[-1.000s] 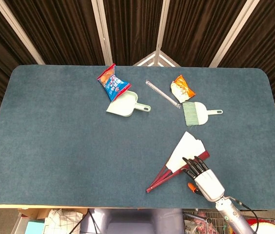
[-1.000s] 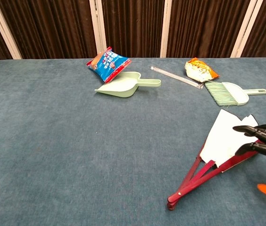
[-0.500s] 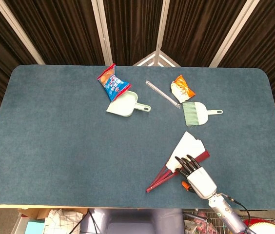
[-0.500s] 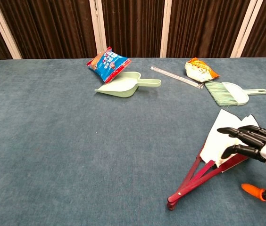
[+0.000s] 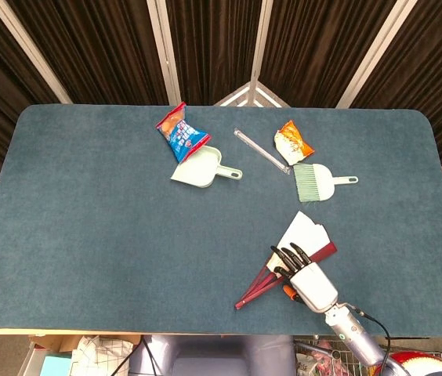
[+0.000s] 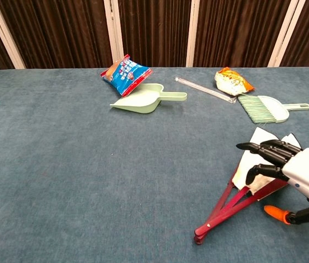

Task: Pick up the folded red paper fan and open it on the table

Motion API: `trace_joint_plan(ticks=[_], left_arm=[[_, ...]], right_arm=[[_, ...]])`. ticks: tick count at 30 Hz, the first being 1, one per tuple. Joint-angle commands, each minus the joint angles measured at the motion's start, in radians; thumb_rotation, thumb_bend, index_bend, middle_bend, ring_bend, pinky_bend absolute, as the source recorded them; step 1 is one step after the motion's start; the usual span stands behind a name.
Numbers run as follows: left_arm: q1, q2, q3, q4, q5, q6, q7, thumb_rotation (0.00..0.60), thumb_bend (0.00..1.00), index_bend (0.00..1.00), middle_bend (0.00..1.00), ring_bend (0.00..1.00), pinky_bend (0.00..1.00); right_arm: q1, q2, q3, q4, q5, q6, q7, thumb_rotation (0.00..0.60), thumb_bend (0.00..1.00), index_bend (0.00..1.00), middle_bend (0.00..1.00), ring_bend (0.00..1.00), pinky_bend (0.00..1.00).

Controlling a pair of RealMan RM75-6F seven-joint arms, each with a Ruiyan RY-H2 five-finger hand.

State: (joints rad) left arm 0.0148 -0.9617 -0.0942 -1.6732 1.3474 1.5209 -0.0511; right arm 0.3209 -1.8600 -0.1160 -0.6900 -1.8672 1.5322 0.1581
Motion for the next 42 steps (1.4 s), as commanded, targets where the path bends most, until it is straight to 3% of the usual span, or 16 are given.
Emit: trace_joint_plan(ticks=[1,9,21,32,36,42], left_arm=[[0.000,0.000,0.000,0.000,-0.001,0.000,-0.001,0.600,0.32,0.05,0.00,0.00,0.00],[-0.003,-0.001,0.000,0.001,-0.004,-0.006,0.002,0.600,0.32,0.05,0.00,0.00,0.00],[-0.004,-0.003,0.002,-0.003,-0.003,-0.007,0.012,0.600,0.32,0.05,0.00,0.00,0.00],[-0.003,0.001,0.006,-0.006,0.002,-0.008,0.005,0.600,0.32,0.05,0.00,0.00,0.00],[-0.002,0.003,0.005,-0.005,0.000,-0.008,-0.001,0.600,0.32,0.05,0.00,0.00,0.00],[-0.004,0.003,0.005,-0.004,0.000,-0.014,-0.001,0.600,0.32,0.05,0.00,0.00,0.00]], right_arm=[[0.005,-0.002,0.000,0.001,0.004,-0.006,-0.001,0.600,0.32,0.43,0.06,0.15,0.12],[0.015,-0.004,0.006,0.006,0.014,0.007,0.021,0.600,0.32,0.51,0.06,0.17,0.12],[0.030,0.021,0.015,-0.013,0.018,0.054,0.048,0.600,0.32,0.53,0.06,0.18,0.12],[0.040,0.039,-0.003,-0.030,0.019,0.019,0.013,0.600,0.32,0.53,0.06,0.18,0.12],[0.034,0.036,-0.010,-0.008,0.021,0.015,0.001,0.600,0.32,0.49,0.06,0.18,0.12],[0.025,0.047,-0.022,0.001,0.018,0.024,-0.005,0.600,0.32,0.34,0.06,0.18,0.12]])
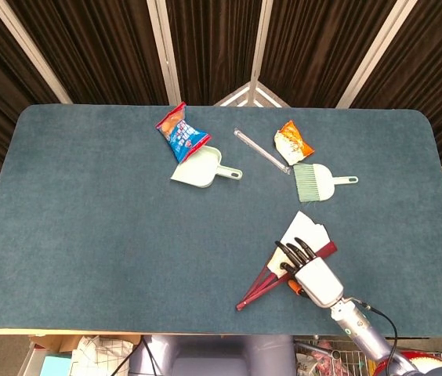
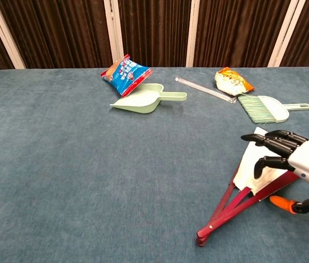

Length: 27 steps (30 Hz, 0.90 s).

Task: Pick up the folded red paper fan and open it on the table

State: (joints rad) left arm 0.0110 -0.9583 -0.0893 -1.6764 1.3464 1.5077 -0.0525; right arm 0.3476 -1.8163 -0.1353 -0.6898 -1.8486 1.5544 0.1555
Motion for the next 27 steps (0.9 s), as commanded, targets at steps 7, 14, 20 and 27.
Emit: trace_joint_plan(ticks=[7,14,20,27], left_arm=[[0.001,-0.001,0.001,-0.003,0.003,0.004,0.003,0.600,0.32,0.05,0.00,0.00,0.00],[-0.003,-0.003,0.003,-0.005,0.001,-0.004,0.017,0.600,0.32,0.05,0.00,0.00,0.00],[-0.002,-0.002,0.001,-0.005,-0.007,-0.003,0.016,0.600,0.32,0.05,0.00,0.00,0.00],[-0.003,0.000,0.002,-0.007,-0.009,-0.008,0.016,0.600,0.32,0.05,0.00,0.00,0.00]], right_arm=[[-0.010,0.016,-0.013,-0.005,-0.002,0.007,-0.011,0.600,0.32,0.26,0.06,0.18,0.12],[-0.015,0.005,-0.021,0.006,-0.001,-0.002,-0.009,0.600,0.32,0.33,0.06,0.18,0.12],[-0.015,-0.020,-0.017,0.026,0.007,-0.006,0.013,0.600,0.32,0.40,0.06,0.18,0.12],[-0.005,-0.039,-0.013,0.043,0.012,-0.016,0.023,0.600,0.32,0.43,0.06,0.18,0.12]])
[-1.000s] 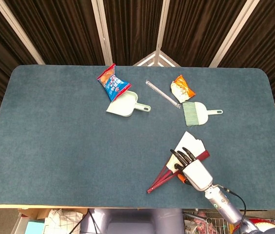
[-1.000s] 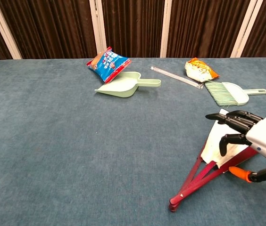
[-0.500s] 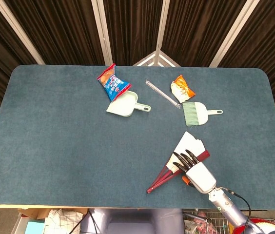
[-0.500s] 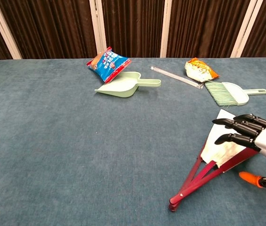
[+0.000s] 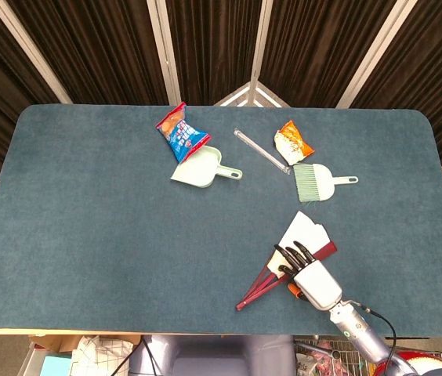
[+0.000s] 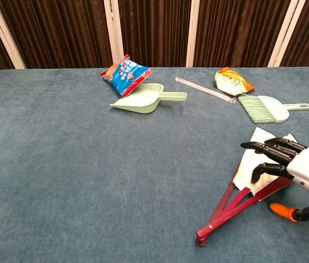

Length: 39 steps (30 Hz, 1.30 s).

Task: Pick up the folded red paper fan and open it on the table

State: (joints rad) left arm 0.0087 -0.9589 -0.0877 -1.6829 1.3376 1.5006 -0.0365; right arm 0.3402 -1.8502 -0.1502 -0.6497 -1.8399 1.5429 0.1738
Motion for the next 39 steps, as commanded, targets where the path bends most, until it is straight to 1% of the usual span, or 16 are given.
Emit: trace_joint_plan(ticks=[1,6,17,20,26,28,33,37,39], left_arm=[[0.000,0.001,0.000,0.000,0.000,-0.002,-0.001,0.600,0.32,0.05,0.00,0.00,0.00],[-0.002,0.001,-0.001,0.001,-0.002,-0.004,-0.003,0.600,0.32,0.05,0.00,0.00,0.00],[-0.003,0.001,0.000,0.001,-0.005,-0.008,0.000,0.600,0.32,0.05,0.00,0.00,0.00],[-0.004,0.001,0.001,0.000,-0.004,-0.009,-0.001,0.600,0.32,0.05,0.00,0.00,0.00],[-0.002,0.004,0.004,-0.004,0.006,-0.005,-0.003,0.600,0.32,0.05,0.00,0.00,0.00],[-0.002,0.004,0.006,-0.006,0.010,-0.005,-0.004,0.600,0.32,0.05,0.00,0.00,0.00],[-0.001,0.005,0.005,-0.005,0.007,-0.004,-0.009,0.600,0.32,0.05,0.00,0.00,0.00],[-0.002,0.007,0.005,-0.004,0.007,-0.007,-0.013,0.600,0.32,0.05,0.00,0.00,0.00],[-0.002,0.008,0.006,-0.004,0.008,-0.008,-0.015,0.600,0.32,0.05,0.00,0.00,0.00]], right_arm=[[0.004,-0.007,0.003,0.005,0.004,-0.006,0.007,0.600,0.32,0.44,0.06,0.18,0.12],[0.014,-0.019,0.007,0.016,0.006,-0.011,0.011,0.600,0.32,0.47,0.06,0.18,0.12],[0.026,-0.032,0.009,0.028,0.006,-0.004,0.030,0.600,0.43,0.67,0.08,0.19,0.12],[0.026,-0.032,0.008,0.031,0.006,0.002,0.042,0.600,0.45,0.69,0.08,0.20,0.13],[0.028,-0.028,0.007,0.035,0.007,0.007,0.052,0.600,0.46,0.70,0.08,0.20,0.13],[0.030,-0.027,0.008,0.037,0.009,0.007,0.050,0.600,0.47,0.72,0.09,0.20,0.13],[0.038,-0.020,0.014,0.037,0.010,0.016,0.056,0.600,0.50,0.80,0.12,0.21,0.13],[0.054,0.003,0.025,0.021,0.008,0.039,0.072,0.600,0.52,0.85,0.12,0.21,0.13],[0.070,0.030,0.037,-0.007,0.009,0.056,0.088,0.600,0.52,0.86,0.12,0.21,0.13]])
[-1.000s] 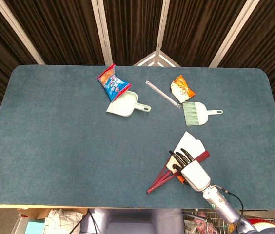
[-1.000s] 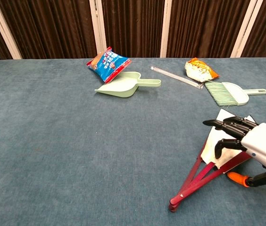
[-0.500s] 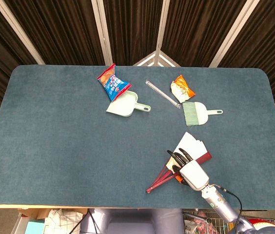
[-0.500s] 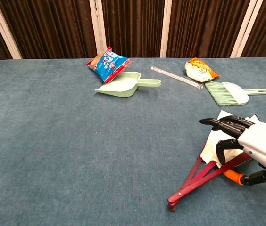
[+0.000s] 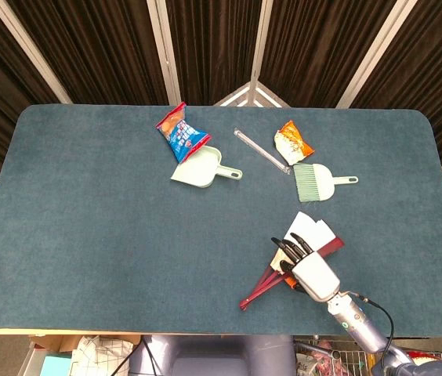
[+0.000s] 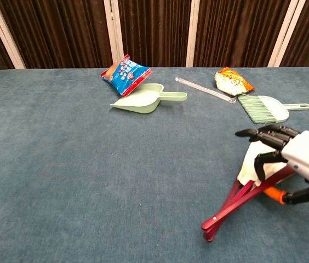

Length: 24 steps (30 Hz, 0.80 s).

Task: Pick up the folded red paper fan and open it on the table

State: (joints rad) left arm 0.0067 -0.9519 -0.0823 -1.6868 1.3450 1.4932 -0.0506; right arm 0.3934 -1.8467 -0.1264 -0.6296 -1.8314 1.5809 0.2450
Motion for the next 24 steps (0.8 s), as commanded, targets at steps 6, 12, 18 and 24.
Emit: trace_joint_plan(ticks=[6,12,18,24], left_arm=[[0.001,0.003,0.001,0.000,0.004,0.003,-0.008,0.600,0.32,0.05,0.00,0.00,0.00],[-0.005,-0.002,0.004,0.004,0.019,-0.001,-0.007,0.600,0.32,0.05,0.00,0.00,0.00],[-0.022,-0.011,0.010,0.021,0.052,-0.021,-0.038,0.600,0.32,0.05,0.00,0.00,0.00],[-0.036,-0.033,0.012,0.046,0.087,-0.022,-0.072,0.600,0.32,0.05,0.00,0.00,0.00]], right_arm=[[0.070,0.131,0.038,-0.142,-0.004,0.025,0.042,0.600,0.52,0.87,0.12,0.21,0.13],[0.149,0.273,0.062,-0.316,-0.012,-0.031,0.038,0.600,0.52,0.89,0.13,0.22,0.13],[0.242,0.417,0.130,-0.550,0.033,-0.146,0.026,0.600,0.53,0.95,0.16,0.24,0.13],[0.335,0.512,0.236,-0.743,0.158,-0.304,0.080,0.600,0.56,1.00,0.18,0.25,0.13]])
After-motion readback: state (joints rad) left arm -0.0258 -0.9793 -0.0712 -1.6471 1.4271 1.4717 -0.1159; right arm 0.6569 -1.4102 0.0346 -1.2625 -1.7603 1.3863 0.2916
